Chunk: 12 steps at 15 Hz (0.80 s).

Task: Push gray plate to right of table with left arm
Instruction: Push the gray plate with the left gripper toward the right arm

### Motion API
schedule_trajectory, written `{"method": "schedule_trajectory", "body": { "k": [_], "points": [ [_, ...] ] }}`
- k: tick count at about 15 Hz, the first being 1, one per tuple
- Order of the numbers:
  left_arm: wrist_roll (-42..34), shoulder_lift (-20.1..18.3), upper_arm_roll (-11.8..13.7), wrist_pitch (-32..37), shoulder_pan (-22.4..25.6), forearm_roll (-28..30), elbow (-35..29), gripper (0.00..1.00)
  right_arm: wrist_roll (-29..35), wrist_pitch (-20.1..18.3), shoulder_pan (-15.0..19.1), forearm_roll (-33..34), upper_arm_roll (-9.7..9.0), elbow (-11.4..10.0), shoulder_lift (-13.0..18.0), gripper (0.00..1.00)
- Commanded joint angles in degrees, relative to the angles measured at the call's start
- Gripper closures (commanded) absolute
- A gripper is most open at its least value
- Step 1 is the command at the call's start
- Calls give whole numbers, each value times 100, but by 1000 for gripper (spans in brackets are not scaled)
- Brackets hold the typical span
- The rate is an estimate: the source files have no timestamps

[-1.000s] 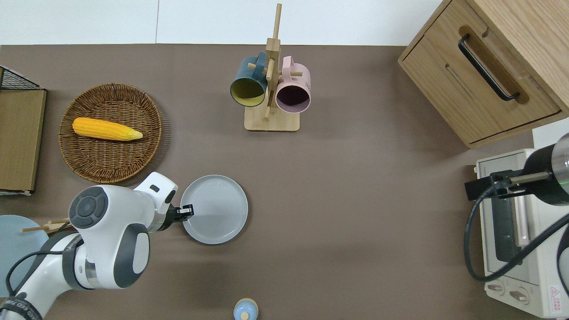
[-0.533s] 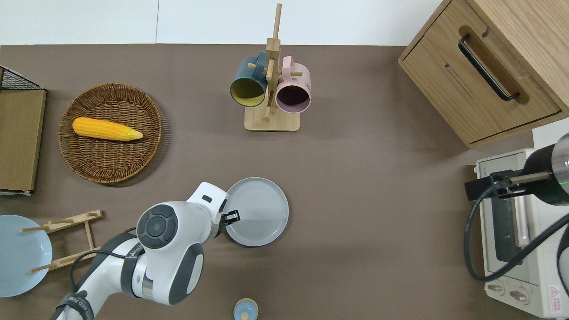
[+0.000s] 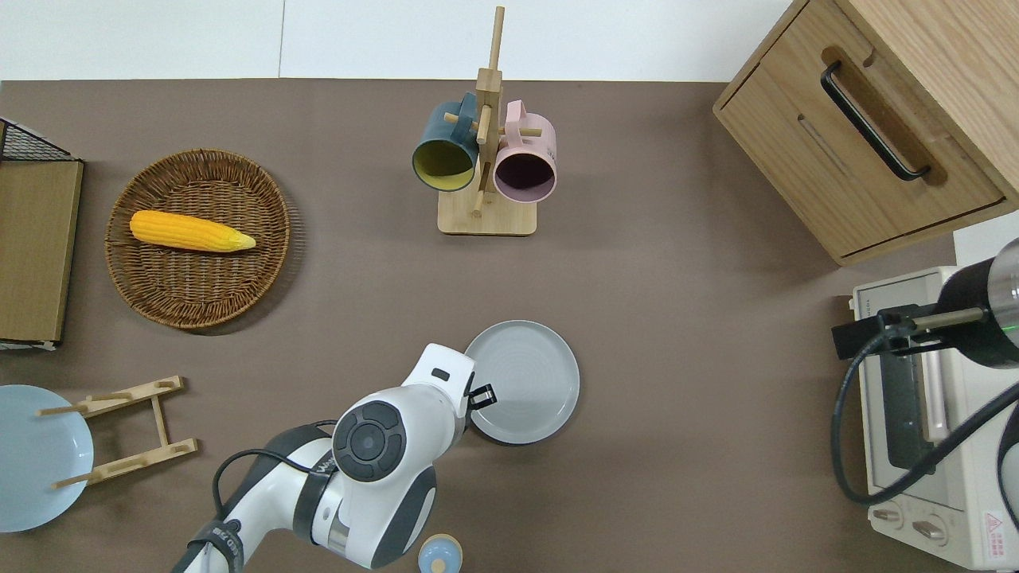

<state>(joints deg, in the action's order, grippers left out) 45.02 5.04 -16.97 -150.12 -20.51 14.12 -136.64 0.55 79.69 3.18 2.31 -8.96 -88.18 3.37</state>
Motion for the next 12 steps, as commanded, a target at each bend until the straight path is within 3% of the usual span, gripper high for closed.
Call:
{"method": "schedule_trajectory", "body": {
  "k": [1, 8, 12],
  "points": [
    [471, 357, -8, -184, -434, 82, 260, 1000, -46, -24, 7, -12, 0, -24, 59, 5],
    [946, 761, -8, -473, -945, 82, 638, 1000, -46, -24, 7, -12, 0, -24, 59, 7],
    [1061, 928, -17, -483, -1007, 82, 902, 1000, -46, -24, 7, -12, 0, -24, 59, 5]
  ]
}}
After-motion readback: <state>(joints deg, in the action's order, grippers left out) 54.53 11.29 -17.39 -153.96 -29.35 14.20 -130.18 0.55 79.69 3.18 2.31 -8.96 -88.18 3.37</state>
